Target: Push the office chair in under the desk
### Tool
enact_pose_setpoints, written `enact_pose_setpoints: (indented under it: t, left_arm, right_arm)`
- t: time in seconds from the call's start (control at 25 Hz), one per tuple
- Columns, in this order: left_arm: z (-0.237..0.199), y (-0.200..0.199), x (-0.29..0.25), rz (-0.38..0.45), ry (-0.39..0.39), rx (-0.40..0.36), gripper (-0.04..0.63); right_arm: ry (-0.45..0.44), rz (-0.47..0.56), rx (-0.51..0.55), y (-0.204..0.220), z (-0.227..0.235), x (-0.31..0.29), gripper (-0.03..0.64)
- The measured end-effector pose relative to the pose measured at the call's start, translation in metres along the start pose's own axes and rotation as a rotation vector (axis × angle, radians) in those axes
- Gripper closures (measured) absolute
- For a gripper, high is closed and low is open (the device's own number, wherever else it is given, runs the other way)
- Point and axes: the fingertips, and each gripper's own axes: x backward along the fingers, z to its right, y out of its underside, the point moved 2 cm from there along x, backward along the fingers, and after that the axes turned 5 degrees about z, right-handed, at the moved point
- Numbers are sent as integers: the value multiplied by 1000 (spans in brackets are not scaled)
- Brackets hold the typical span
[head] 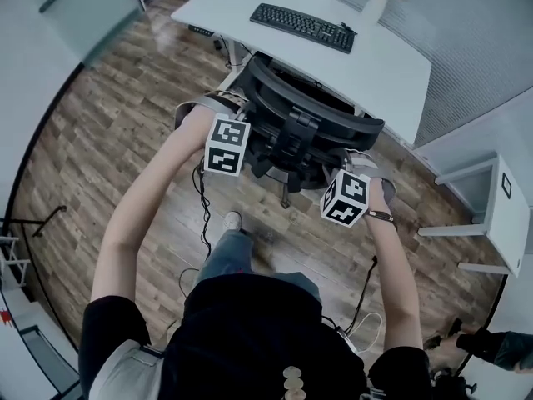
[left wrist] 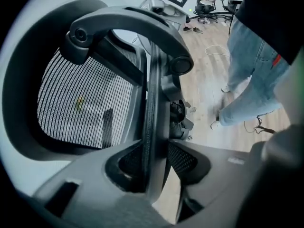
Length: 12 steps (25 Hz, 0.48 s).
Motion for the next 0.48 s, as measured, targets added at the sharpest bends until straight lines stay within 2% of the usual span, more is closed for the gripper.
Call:
enact_pose_setpoints:
  t: [0.2, 0.48]
  left_arm:
    - [-39, 31, -21, 49, 19, -82, 449]
    - [-74, 46, -42, 95, 16, -143, 448]
  right_arm:
    - [27, -44, -64, -12, 32, -25, 531]
    - [53, -83, -122, -12, 58, -44, 529]
